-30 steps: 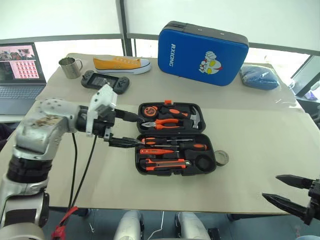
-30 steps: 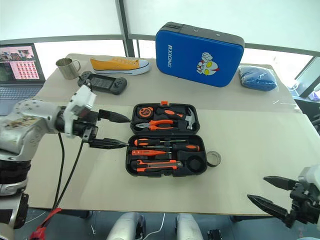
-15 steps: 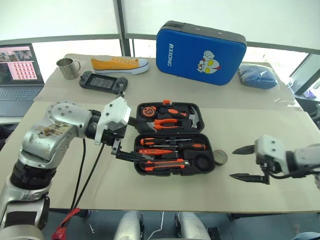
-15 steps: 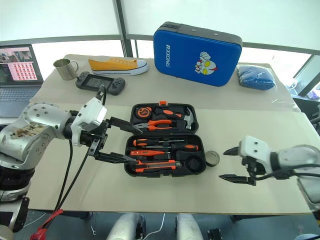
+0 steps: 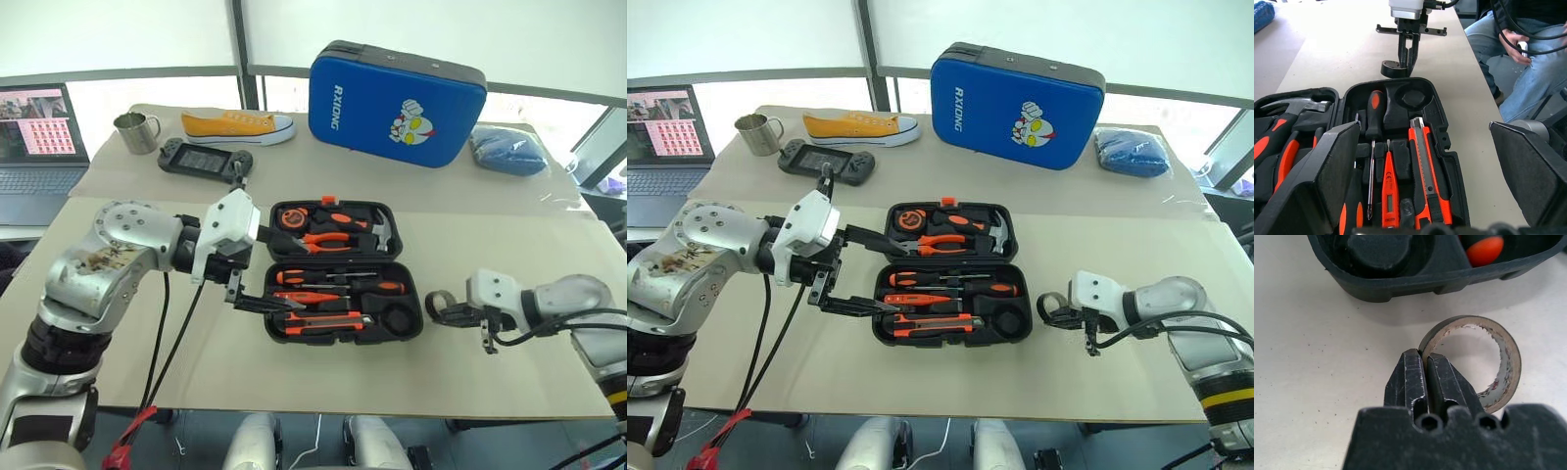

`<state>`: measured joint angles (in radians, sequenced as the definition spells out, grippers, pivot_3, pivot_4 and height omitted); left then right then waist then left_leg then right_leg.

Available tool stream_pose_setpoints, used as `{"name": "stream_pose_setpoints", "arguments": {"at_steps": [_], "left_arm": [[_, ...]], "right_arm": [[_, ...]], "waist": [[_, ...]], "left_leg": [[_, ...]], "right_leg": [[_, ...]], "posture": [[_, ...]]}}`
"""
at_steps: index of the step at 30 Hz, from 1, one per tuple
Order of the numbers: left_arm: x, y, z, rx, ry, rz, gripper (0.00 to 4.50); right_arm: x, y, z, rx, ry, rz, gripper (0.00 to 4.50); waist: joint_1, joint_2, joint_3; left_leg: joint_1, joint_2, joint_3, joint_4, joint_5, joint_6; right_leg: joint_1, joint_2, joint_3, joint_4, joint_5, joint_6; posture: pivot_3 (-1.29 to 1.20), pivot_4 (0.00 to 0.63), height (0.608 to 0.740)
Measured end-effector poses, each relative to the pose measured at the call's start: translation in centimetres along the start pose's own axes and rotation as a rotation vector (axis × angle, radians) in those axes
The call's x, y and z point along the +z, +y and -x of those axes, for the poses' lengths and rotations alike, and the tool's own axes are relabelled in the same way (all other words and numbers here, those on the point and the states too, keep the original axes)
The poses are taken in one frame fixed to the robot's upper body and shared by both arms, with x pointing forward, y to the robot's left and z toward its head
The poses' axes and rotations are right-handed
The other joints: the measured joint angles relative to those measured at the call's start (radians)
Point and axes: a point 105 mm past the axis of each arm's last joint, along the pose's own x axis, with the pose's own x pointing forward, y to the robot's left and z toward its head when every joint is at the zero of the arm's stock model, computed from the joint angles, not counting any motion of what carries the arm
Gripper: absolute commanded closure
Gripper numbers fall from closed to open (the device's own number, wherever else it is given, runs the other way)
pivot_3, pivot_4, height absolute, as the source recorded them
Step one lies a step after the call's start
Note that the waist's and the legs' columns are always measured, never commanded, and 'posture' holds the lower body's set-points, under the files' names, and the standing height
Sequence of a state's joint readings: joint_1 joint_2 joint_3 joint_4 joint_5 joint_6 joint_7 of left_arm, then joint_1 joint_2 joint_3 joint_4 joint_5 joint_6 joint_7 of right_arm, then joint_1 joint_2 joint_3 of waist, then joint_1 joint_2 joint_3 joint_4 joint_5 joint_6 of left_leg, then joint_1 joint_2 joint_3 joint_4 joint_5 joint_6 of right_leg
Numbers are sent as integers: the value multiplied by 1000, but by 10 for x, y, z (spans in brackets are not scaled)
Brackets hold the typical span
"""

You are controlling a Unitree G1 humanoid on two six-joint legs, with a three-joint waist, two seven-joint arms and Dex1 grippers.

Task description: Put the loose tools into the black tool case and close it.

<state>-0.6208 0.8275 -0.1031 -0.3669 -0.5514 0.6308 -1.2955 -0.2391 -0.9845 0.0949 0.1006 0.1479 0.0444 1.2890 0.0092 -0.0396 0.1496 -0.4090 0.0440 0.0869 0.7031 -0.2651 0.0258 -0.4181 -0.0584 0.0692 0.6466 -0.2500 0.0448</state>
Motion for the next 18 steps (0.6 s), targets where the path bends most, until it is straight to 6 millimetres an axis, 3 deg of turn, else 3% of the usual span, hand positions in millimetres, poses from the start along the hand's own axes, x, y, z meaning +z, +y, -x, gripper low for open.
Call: {"name": "stream_pose_setpoints", "arguments": {"at_steps": [4, 8, 13, 18], "left_arm": [[0, 0, -1, 4, -1, -7, 0], [-1, -2, -5, -13, 12, -26, 0], [-4, -5, -7, -31, 18, -35, 0], [-4, -4, -7, -29, 25, -44, 0]], "right_arm": [[-1, 17, 21, 64, -16, -75, 4481], [43, 25, 31, 103, -156, -41, 4481], [86, 34, 8, 140, -242, 40, 4481], [90, 33, -16, 154, -179, 90, 4481]], "waist": [[6, 0, 0], [-8, 0, 0], [-13, 0, 0], [-4, 0, 0]], "left_leg": [[-1, 0, -1, 0, 0, 0], [1, 2, -4, 0, 0, 0], [0, 1, -3, -1, 0, 0], [-1, 1, -1, 1, 0, 0]], "right_leg": [[-1, -1, 0, 0, 0, 0], [0, 2, 1, 1, 0, -1], [-1, 1, 1, 1, 0, -1], [-2, 0, 0, 0, 0, 0]], "posture": [[0, 150, 740], [0, 150, 740], [0, 150, 740], [0, 150, 740]]}}
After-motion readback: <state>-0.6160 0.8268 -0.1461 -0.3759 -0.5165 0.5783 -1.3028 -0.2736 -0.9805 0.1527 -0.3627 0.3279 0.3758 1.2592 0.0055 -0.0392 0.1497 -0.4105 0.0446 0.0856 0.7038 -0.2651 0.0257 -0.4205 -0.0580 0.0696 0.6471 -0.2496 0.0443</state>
